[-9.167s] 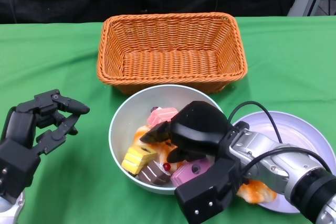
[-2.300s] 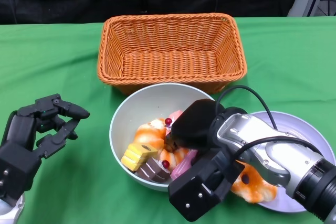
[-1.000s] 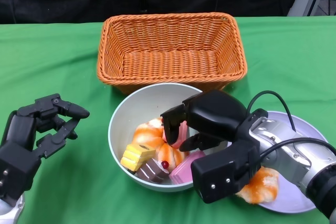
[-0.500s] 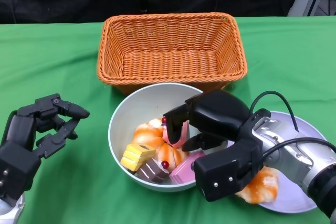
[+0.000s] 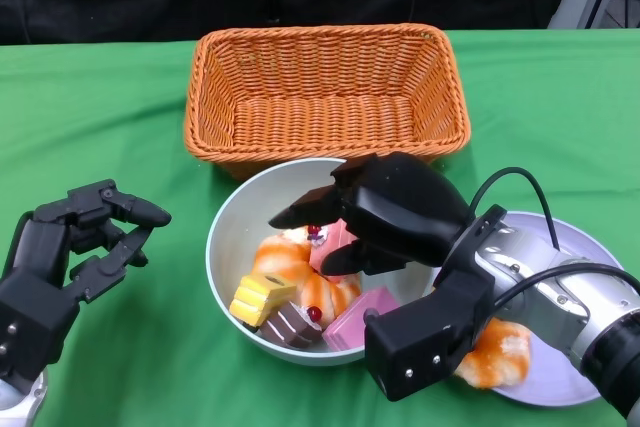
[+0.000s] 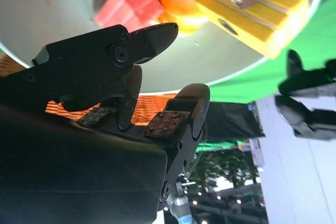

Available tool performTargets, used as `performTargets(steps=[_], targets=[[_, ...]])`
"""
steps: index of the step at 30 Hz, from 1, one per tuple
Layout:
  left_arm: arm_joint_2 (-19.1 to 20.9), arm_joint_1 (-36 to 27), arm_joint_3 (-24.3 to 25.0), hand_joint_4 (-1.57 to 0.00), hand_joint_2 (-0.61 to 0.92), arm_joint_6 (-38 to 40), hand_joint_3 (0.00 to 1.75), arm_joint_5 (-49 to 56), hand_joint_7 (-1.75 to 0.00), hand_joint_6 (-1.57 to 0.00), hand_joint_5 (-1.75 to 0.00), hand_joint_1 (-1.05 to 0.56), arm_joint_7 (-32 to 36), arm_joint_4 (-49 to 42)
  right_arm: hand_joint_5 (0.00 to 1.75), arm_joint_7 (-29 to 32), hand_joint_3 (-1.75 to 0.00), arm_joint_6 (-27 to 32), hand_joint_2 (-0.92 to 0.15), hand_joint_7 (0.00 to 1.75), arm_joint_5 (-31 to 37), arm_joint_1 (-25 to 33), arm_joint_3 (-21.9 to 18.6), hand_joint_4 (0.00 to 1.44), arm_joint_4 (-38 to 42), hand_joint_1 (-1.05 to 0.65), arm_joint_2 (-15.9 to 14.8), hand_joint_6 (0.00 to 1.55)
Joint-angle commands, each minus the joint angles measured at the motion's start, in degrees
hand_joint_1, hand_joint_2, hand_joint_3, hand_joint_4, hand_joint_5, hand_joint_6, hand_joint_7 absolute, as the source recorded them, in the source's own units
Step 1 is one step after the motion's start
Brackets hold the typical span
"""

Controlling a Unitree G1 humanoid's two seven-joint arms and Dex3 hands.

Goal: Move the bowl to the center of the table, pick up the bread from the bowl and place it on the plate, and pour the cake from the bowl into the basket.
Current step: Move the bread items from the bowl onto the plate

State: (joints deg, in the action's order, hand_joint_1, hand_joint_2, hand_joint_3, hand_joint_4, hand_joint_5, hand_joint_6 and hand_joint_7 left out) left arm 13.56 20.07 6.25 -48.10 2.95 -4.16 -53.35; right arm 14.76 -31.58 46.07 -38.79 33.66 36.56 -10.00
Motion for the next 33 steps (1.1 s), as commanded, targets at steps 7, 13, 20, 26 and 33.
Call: performTargets(steps=[7, 13, 20, 26, 33], targets=[[0.6, 1.0, 0.2, -0.85, 0.92, -0.3, 0.29, -0.6, -0.83, -0.9, -1.3, -0.23, 0.1, -0.6, 0.08, -3.5, -0.01, -0.6, -0.81, 0.0, -1.9, -0.6, 0.2, 0.83, -0.1, -0.55, 0.9, 0.61], [0.2, 0.6, 0.4, -0.85, 0.92, -0.5, 0.29, -1.0, -0.77, -0.9, -1.28, -0.31, 0.0, -0.2, 0.05, -5.9, -0.01, 0.9, -0.85, 0.01, -0.3, -4.4, 1.7, 0.83, 6.8, -0.58, 3.2, 0.58], [-0.2, 0.0, 1.1, -0.83, 0.92, 3.5, 0.33, -0.3, -0.74, -0.91, -1.27, -0.23, 3.3, 1.9, 0.03, -2.0, -0.01, 1.9, -0.88, 0.02, 1.6, -7.2, 3.4, 0.82, 13.1, -0.64, 5.2, 0.56], [0.4, -0.3, 1.3, -0.83, 0.92, 6.6, 0.39, -0.2, -0.85, -0.9, -1.38, -0.1, 5.0, 4.1, 0.02, 0.1, 0.0, 2.4, -0.85, 0.03, 1.7, -7.7, 3.6, 0.82, 15.3, -0.63, 6.0, 0.64], [1.0, -0.1, 2.1, -0.82, 0.92, 7.6, 0.39, -0.2, -0.89, -0.89, -1.4, -0.08, 6.1, 4.3, 0.01, 0.9, 0.0, 3.1, -0.85, 0.02, 1.9, -8.8, 4.3, 0.8, 17.8, -0.63, 7.1, 0.65]])
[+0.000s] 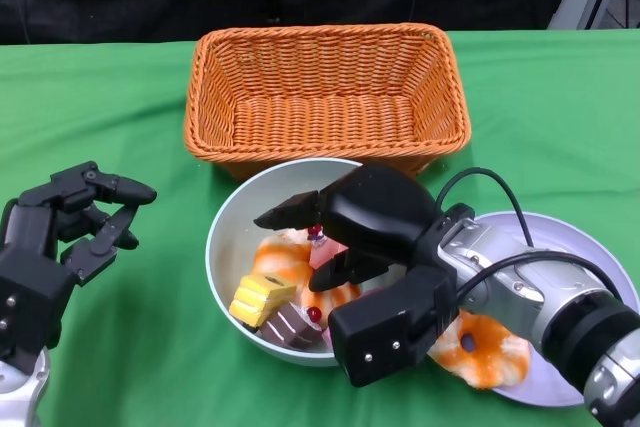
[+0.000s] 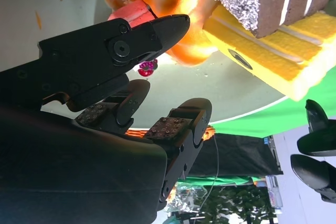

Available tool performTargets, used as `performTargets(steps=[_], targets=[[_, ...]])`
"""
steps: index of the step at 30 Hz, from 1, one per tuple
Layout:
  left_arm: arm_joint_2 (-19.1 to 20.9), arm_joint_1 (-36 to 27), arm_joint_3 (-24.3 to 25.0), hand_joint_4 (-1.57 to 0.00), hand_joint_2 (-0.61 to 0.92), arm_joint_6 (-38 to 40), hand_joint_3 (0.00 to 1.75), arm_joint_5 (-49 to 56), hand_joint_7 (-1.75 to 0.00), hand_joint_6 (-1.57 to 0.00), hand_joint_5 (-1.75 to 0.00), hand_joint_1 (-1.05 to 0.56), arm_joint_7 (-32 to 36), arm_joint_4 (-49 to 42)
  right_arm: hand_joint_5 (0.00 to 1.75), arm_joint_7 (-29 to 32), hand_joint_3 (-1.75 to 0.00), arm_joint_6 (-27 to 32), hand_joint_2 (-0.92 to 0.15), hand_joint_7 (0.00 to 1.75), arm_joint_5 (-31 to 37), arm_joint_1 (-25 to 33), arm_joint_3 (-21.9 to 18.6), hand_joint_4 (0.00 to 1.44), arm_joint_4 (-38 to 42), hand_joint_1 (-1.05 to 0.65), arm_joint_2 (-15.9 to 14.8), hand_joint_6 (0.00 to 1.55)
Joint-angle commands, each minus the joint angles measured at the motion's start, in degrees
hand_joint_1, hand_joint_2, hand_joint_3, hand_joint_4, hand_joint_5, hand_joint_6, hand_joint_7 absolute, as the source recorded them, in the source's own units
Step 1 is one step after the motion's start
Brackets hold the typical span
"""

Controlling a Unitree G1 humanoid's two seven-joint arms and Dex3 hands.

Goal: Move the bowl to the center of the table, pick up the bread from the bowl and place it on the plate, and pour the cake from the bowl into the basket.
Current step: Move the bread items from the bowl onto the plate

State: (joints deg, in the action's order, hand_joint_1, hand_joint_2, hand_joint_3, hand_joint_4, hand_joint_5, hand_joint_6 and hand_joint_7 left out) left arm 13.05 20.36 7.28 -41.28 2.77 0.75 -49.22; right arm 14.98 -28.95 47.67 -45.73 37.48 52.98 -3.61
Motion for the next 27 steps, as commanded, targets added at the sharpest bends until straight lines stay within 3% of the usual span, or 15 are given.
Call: performTargets(steps=[1, 19, 22, 27], targets=[[1.7, -0.3, 1.3, -0.81, 0.92, 0.9, 0.38, -0.3, -0.92, -0.88, -1.42, -0.09, 1.1, 0.2, 0.0, 0.5, -0.01, 0.7, -0.86, 0.02, 0.5, -2.3, 0.7, 0.8, 2.0, -0.64, 0.9, 0.65], [1.5, 0.3, 3.3, -0.8, 0.92, 1.2, 0.37, -2.4, -0.95, -0.85, -1.42, -0.06, 1.0, 0.0, 0.0, 1.4, 0.0, 3.0, -0.87, 0.0, 0.7, -6.2, 3.7, 0.79, 10.9, -0.7, 4.8, 0.66], [1.1, 0.1, 3.5, -0.79, 0.92, 0.1, 0.37, -1.2, -0.97, -0.86, -1.41, -0.09, 3.6, 0.4, 0.0, -1.9, -0.01, 5.2, -0.89, 0.0, 1.2, -7.2, 5.0, 0.74, 12.9, -0.73, 6.4, 0.63], [1.0, 0.2, 3.4, -0.79, 0.92, -0.2, 0.37, -0.9, -0.98, -0.85, -1.4, -0.1, 4.4, 0.3, 0.0, -2.3, 0.0, 5.6, -0.89, 0.0, 0.9, -7.6, 5.5, 0.73, 13.5, -0.73, 6.7, 0.62]])
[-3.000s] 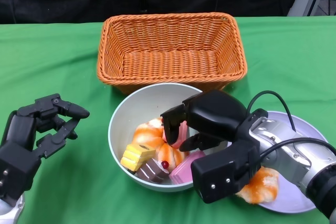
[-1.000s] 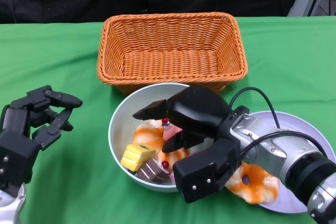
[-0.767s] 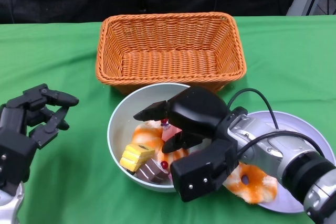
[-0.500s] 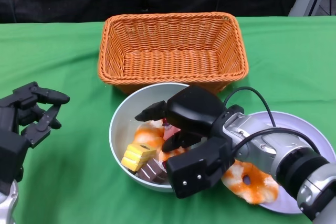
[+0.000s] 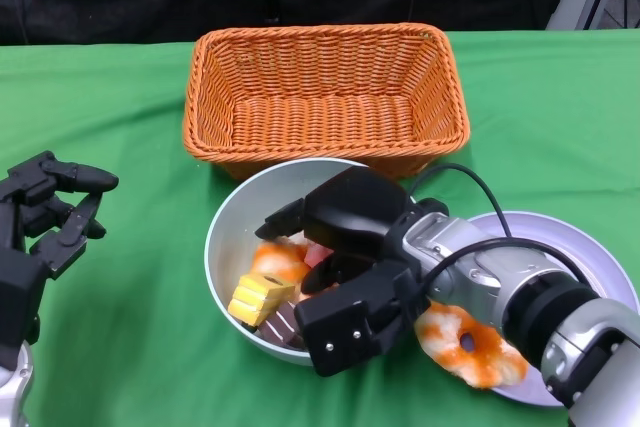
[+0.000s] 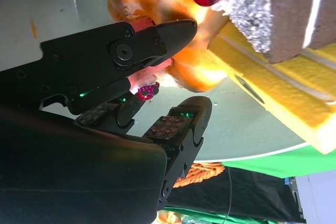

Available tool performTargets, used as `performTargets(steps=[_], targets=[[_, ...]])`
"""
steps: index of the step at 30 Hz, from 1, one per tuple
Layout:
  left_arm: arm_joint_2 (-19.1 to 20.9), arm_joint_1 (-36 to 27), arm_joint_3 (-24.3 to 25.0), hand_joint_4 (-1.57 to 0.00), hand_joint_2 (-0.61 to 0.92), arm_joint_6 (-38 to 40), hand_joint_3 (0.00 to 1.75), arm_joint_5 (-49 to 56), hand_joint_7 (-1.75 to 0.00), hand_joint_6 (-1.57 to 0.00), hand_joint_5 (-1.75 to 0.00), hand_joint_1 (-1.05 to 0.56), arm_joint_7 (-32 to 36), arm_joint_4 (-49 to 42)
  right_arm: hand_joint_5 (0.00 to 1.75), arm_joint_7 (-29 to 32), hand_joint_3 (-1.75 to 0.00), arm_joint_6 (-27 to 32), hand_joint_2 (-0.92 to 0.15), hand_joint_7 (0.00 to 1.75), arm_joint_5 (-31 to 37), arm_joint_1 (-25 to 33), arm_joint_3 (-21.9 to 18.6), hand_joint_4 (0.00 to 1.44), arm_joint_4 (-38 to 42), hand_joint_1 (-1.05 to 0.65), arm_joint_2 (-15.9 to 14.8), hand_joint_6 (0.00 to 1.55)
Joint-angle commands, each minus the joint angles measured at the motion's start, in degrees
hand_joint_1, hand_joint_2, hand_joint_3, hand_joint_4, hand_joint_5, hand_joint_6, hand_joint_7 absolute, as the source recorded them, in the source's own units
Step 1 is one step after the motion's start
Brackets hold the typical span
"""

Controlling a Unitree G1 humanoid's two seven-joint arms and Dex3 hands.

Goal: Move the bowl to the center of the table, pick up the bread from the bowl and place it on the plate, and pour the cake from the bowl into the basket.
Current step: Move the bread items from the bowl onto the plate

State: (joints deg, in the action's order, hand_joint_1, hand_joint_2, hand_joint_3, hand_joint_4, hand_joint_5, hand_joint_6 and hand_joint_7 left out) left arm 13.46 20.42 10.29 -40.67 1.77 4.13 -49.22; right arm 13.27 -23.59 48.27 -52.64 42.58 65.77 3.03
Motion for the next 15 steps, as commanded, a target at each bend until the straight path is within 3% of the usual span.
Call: performTargets(steps=[1, 8, 15], targets=[[0.6, 0.1, 0.4, -0.8, 0.92, -1.0, 0.37, 0.0, -0.98, -0.85, -1.4, -0.1, 0.9, 0.3, 0.0, -2.3, 0.0, 2.0, -0.89, 0.0, 1.2, -1.1, 1.4, 0.73, 1.2, -0.73, 0.7, 0.62], [0.3, -0.1, 0.1, -0.79, 0.92, -2.1, 0.37, 0.8, -1.01, -0.84, -1.39, -0.11, 1.6, 0.4, 0.0, -11.6, -0.02, 9.1, -0.92, 0.0, 3.4, -2.7, 4.9, 0.66, 2.3, -0.8, 3.4, 0.38], [0.3, -0.3, -0.1, -0.79, 0.92, -2.8, 0.38, 1.7, -1.02, -0.82, -1.38, -0.11, 2.0, 0.2, 0.0, -15.6, -0.03, 11.8, -0.92, 0.0, 4.1, -2.7, 6.7, 0.66, 1.8, -0.8, 4.0, 0.34]])
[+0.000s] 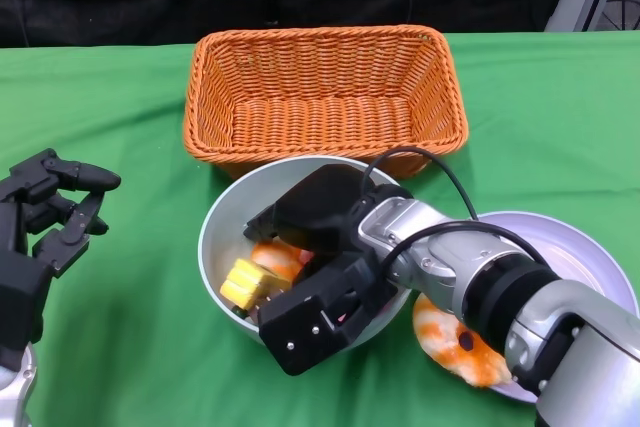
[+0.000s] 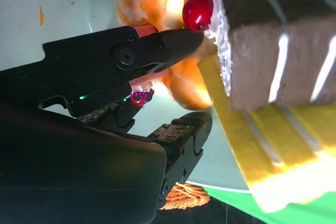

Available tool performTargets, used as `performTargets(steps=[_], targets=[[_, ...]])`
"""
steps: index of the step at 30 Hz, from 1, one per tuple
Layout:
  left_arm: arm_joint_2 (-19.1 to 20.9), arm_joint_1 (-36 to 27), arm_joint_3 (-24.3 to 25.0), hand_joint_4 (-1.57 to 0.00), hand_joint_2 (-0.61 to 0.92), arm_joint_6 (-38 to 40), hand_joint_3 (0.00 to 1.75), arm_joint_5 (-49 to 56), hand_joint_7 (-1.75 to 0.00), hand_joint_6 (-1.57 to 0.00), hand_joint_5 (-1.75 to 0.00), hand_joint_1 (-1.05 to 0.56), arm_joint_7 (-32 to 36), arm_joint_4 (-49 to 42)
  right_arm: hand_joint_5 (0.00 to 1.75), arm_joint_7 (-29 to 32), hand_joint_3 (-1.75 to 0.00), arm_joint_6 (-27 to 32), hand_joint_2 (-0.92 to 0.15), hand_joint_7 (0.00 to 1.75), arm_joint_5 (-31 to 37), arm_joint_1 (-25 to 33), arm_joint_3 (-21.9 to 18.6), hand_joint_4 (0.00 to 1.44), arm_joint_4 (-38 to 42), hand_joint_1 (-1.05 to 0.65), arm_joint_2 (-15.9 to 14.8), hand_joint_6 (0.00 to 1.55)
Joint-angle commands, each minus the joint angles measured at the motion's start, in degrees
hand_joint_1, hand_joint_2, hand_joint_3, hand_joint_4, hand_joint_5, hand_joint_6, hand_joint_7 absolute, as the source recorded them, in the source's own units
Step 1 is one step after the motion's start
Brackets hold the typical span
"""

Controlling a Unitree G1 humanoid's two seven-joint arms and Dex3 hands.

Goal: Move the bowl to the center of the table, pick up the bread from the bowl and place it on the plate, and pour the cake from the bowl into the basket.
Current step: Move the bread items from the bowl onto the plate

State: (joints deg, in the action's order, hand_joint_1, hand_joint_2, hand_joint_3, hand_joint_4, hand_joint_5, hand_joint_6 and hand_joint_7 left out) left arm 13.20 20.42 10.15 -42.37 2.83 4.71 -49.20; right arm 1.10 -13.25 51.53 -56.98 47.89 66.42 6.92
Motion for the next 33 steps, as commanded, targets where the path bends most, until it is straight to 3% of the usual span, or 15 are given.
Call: performTargets(steps=[1, 7, 12, 13, 14, 15, 17, 21, 28, 29, 30, 31, 33], targets=[[0.6, -0.3, 0.0, -0.79, 0.92, -1.0, 0.38, 0.8, -1.02, -0.82, -1.38, -0.11, 1.5, 0.3, 0.0, -4.4, -0.03, 2.1, -0.92, 0.0, 1.1, 1.6, 1.8, 0.65, 0.9, -0.79, 0.2, 0.33], [0.5, -0.5, -0.1, -0.8, 0.92, -1.4, 0.38, 0.7, -1.03, -0.81, -1.36, -0.12, 1.4, 0.3, 0.01, -10.5, -0.03, 4.2, -0.92, 0.03, 1.5, 1.5, 3.5, 0.66, -0.5, -0.71, 0.1, 0.42], [0.3, -0.6, -0.1, -0.79, 0.92, -1.4, 0.38, 0.4, -1.03, -0.8, -1.37, -0.12, 1.0, 0.5, 0.12, -12.4, -0.05, 4.7, -0.92, 0.03, 0.7, 2.1, 3.3, 0.87, -2.0, -0.37, -0.6, 0.49], [0.3, -0.5, -0.1, -0.79, 0.92, -1.4, 0.38, 0.4, -1.03, -0.8, -1.37, -0.12, 1.1, 0.5, 0.3, -12.0, -0.06, 4.7, -0.92, 0.02, 0.4, 2.4, 3.0, 0.86, -2.0, -0.31, -0.7, 0.51], [0.3, -0.5, -0.1, -0.79, 0.92, -1.5, 0.38, 0.4, -1.03, -0.8, -1.38, -0.12, 1.1, 0.4, 0.69, -11.8, -0.07, 4.7, -0.92, 0.01, 0.3, 2.6, 2.8, 0.75, -2.0, -0.26, -0.7, 0.52], [0.2, -0.4, -0.1, -0.79, 0.92, -1.6, 0.38, 0.4, -1.03, -0.8, -1.38, -0.12, 1.0, 0.3, 0.85, -10.3, -0.07, 4.5, -0.92, 0.01, 0.3, 3.2, 2.7, 0.69, -1.8, -0.24, -0.8, 0.53], [0.2, -0.4, -0.1, -0.79, 0.92, -1.7, 0.38, 0.3, -1.03, -0.81, -1.38, -0.12, 1.0, 0.2, 0.99, -7.8, -0.05, 4.0, -0.92, 0.01, 0.4, 4.1, 2.6, 0.62, -1.7, -0.19, -1.0, 0.57], [-0.1, -0.4, 0.0, -0.78, 0.92, -1.2, 0.38, -0.4, -1.03, -0.81, -1.38, -0.11, 0.4, 0.5, 1.29, -1.7, -0.01, 1.4, -0.91, 0.02, -0.5, 6.0, 1.6, 0.69, -0.9, -0.14, -1.7, 0.67], [0.0, -0.4, -0.2, -0.78, 0.92, -1.1, 0.38, -0.7, -1.03, -0.81, -1.38, -0.1, 0.4, 0.5, 1.35, -0.5, 0.0, 0.7, -0.91, 0.01, -0.7, 5.8, 1.7, 0.69, 0.1, -0.13, -1.5, 0.69], [0.1, -0.4, -0.2, -0.78, 0.92, -1.4, 0.38, -0.7, -1.03, -0.81, -1.38, -0.1, 0.4, 0.3, 1.35, 3.9, 0.0, -0.8, -0.91, 0.01, -0.1, 6.6, 2.0, 0.69, 0.7, -0.13, -2.5, 0.69], [0.1, -0.4, -0.2, -0.78, 0.92, -1.6, 0.38, -0.8, -1.02, -0.81, -1.38, -0.11, 0.4, 0.2, 1.08, 7.3, 0.0, -1.9, -0.87, 0.05, 0.4, 7.1, 2.3, 0.7, 1.2, -0.21, -3.1, 0.88], [0.1, -0.4, -0.2, -0.78, 0.92, -1.7, 0.38, -0.8, -1.02, -0.81, -1.38, -0.11, 0.4, 0.2, 0.95, 9.9, 0.0, -2.6, -0.86, 0.04, 0.6, 7.4, 2.3, 0.72, 1.8, -0.24, -3.5, 0.96], [0.2, -0.5, -0.2, -0.78, 0.92, -1.9, 0.38, -0.7, -1.02, -0.81, -1.37, -0.11, 0.4, 0.2, 0.92, 12.1, 0.0, -3.1, -0.85, 0.02, 0.6, 7.3, 2.4, 0.7, 2.9, -0.25, -3.5, 1.02]])
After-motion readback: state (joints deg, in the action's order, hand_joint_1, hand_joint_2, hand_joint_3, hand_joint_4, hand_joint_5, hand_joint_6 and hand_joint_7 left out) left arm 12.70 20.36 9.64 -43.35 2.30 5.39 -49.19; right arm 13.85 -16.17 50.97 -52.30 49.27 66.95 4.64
